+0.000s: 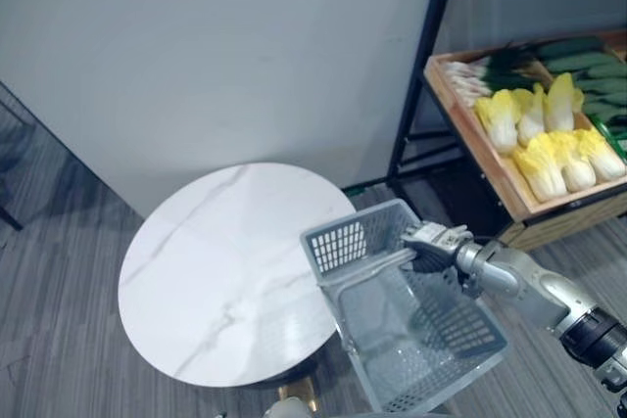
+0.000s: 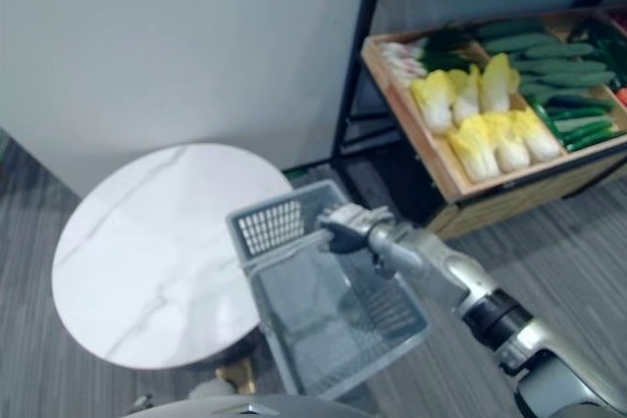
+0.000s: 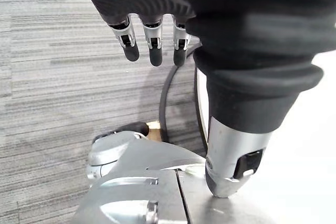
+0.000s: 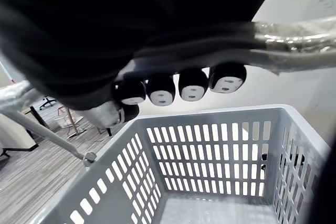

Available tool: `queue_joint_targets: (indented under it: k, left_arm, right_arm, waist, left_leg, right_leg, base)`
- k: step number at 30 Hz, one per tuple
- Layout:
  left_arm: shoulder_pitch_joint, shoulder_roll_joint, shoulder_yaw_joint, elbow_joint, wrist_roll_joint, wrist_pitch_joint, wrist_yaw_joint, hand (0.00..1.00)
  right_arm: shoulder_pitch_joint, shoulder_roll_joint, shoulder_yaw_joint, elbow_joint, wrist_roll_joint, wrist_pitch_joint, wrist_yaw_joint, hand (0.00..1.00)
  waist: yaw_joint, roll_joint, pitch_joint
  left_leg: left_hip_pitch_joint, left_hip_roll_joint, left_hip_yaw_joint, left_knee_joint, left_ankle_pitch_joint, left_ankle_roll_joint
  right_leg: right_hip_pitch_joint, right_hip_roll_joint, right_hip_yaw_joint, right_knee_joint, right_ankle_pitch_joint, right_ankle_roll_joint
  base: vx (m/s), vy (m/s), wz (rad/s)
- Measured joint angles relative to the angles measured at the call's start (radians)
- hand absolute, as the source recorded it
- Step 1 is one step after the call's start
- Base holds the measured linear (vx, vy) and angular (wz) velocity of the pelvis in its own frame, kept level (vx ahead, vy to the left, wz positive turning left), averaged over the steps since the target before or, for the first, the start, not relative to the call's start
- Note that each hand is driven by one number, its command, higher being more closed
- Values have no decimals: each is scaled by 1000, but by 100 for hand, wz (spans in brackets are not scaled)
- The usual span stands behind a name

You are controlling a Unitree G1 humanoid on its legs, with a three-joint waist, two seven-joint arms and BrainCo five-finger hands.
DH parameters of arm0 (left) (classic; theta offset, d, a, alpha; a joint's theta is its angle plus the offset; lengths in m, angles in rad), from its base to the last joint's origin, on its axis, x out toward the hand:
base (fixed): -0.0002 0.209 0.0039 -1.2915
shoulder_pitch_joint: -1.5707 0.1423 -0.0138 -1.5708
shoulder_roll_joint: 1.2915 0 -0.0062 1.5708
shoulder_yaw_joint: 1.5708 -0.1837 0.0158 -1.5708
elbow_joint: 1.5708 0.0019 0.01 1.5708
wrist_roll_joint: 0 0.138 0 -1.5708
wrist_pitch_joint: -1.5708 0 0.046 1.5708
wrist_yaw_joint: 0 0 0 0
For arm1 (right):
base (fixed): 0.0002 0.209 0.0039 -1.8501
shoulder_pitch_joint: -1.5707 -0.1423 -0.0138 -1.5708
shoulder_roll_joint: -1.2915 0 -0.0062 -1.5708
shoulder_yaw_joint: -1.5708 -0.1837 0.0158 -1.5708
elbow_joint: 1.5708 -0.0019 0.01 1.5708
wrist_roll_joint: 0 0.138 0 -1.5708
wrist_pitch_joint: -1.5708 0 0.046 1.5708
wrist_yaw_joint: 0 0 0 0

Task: Pick vegetable in the basket

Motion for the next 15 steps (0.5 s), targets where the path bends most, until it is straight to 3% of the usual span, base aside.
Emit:
queue_joint_targets:
  k: [3, 6, 9, 11, 12, 13, 15]
  left_arm:
    - [-5, 5, -25, -1, 0, 0, -1, 0]
    - [-11, 10, -48, -1, 23, 4, -1, 0]
    - [-3, 37, -103, -1, 40, 4, -2, 0]
    - [-17, 62, -142, -1, 72, 4, -10, 0]
    - [-30, 66, -162, 1, 84, 5, -15, 0]
    - [-54, 50, -163, 4, 102, 5, -18, 0]
    - [-61, 58, -156, 3, 105, 6, -18, 0]
  right_arm:
    - [61, -1, -74, 0, -13, -1, -29, 100]
    - [163, -1, -199, -31, -33, 0, -36, 100]
    - [288, 3, -354, -121, -86, 5, -85, 100]
    - [319, 11, -392, -145, -113, 21, -112, 100]
    - [329, 12, -395, -146, -128, 30, -114, 100]
    - [318, 14, -385, -146, -143, 45, -112, 100]
    - [313, 20, -378, -143, -154, 41, -112, 100]
  waist:
    - [-11, -8, 9]
    - [-15, -15, 12]
    - [-60, -33, 19]
    - [-87, -47, 15]
    - [-96, -33, 17]
    - [-81, 15, 35]
    - [-76, 9, 44]
  left_leg:
    - [8, -18, -33, 16, -25, 0]
    - [30, -52, -27, 10, -28, 6]
    - [7, -119, 12, 18, -47, 44]
    - [-44, -161, 34, 49, -47, 94]
    - [-48, -150, 64, 10, -31, 120]
    - [-43, -96, 130, -29, -5, 134]
    - [-11, -66, 200, -44, -1, 137]
  right_leg:
    - [-39, -10, 17, 113, -56, 8]
    - [-44, -42, 31, 137, -66, 17]
    - [-86, -92, 100, 120, -39, 61]
    - [-132, -123, 106, 77, -64, 33]
    - [-125, -130, 30, 18, -140, -32]
    - [-162, -120, -85, 148, -114, -97]
    - [-177, -142, -179, 444, -126, -116]
  base:
    - [-48, 38, -4]
    - [-56, 94, -2]
    - [-97, 208, -46]
    - [-153, 216, -62]
    - [-153, 131, -90]
    - [-170, 151, -126]
    - [-104, 143, -130]
